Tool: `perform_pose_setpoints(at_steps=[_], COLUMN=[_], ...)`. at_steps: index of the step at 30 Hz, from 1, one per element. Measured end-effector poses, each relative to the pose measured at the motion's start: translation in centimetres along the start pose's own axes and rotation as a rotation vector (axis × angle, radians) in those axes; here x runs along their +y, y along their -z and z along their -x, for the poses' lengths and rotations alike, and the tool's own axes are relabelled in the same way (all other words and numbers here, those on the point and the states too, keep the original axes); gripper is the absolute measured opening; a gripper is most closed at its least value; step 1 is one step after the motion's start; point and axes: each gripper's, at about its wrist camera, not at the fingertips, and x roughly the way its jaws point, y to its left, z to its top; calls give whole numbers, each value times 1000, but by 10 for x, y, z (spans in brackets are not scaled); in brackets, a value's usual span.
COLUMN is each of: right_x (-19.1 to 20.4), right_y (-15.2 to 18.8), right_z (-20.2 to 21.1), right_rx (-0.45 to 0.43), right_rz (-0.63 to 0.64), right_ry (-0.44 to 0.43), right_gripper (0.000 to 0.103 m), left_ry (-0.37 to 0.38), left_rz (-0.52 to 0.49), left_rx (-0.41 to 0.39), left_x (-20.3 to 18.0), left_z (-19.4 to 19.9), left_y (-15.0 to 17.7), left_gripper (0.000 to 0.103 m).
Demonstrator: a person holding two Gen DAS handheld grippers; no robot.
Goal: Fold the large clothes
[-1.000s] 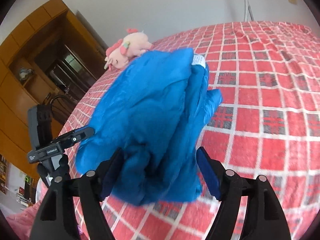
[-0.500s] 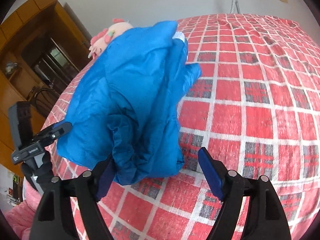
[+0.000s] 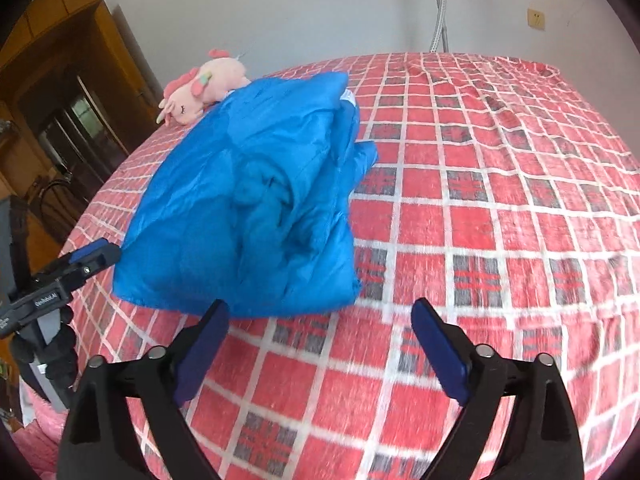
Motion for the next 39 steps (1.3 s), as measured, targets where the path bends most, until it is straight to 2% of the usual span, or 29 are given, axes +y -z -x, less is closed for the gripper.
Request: perform_pose_setpoints(at_steps=[3,10,14,20,26,39], right_x=[11,23,29,41,52,66], right_y=[8,23,31,41,48,64], right_z=[5,14,22,35,50,75], right_rx=[-5,-6,-15,-31,-49,-79], right_rz=[15,11,20,30,44,79], right_ry=[14,38,61,65,55,46], right_gripper=[99,99,99,99,99,99], left_ry=[-15,-58,-122,-127,-166,-172], left_rz=[3,7,-26,-46,-62,-76], left_rx=[-1,-13,-33,-28,-47,-76], left_x=[-4,-13,-22,-29,-31,-37], left_z=[8,21,32,46,62,86], left_y=[8,24,35,48,57,69], left_gripper=[94,95,95,95,95,95])
